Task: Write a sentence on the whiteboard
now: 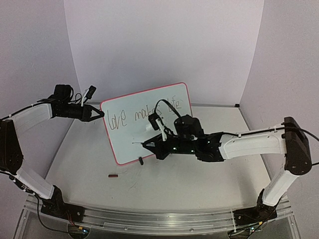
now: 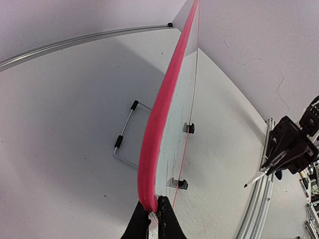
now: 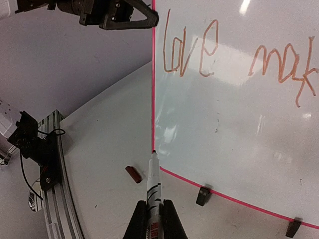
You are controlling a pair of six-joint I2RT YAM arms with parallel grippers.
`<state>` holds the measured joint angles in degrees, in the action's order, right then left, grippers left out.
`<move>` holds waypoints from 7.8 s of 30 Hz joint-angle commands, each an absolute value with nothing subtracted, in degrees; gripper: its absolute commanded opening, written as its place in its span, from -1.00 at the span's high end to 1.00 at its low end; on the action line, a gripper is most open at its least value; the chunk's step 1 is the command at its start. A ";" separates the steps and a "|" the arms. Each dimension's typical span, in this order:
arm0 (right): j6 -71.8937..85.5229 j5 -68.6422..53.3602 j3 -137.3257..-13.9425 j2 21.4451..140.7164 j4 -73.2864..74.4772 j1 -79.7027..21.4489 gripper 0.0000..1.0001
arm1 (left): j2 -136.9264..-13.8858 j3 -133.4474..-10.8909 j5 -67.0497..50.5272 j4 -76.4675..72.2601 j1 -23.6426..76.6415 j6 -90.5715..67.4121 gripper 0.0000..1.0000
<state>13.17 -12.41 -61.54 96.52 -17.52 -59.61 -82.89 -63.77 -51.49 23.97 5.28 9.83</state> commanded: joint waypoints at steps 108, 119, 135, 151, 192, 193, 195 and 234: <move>18.75 8.16 -73.17 117.43 -28.70 -62.42 1.00 | -83.32 -65.30 -47.46 26.28 7.45 14.04 1.00; 17.81 2.36 -68.75 113.89 -34.39 -62.44 1.00 | -83.29 -65.30 -47.43 26.28 7.55 14.11 1.00; 18.28 1.44 -70.77 115.77 -33.90 -62.46 1.00 | -83.32 -65.33 -47.37 26.37 7.61 14.12 1.00; 19.40 3.38 -72.38 118.02 -30.73 -62.45 1.00 | -83.42 -65.30 -47.39 26.38 7.72 14.15 1.00; 21.93 2.82 -67.03 115.60 -28.93 -62.98 1.00 | -83.41 -65.40 -47.20 26.45 7.83 14.20 1.00; 21.46 2.35 -66.74 115.05 -29.47 -63.08 1.00 | -83.41 -65.40 -47.20 26.44 7.84 14.16 1.00; 20.86 1.38 -66.35 113.55 -30.82 -63.21 1.00 | -83.39 -65.43 -47.20 26.45 7.87 14.15 1.00; 18.46 7.54 -77.08 119.61 -25.46 -63.37 1.00 | -83.50 -65.40 -47.29 26.46 7.97 14.18 1.00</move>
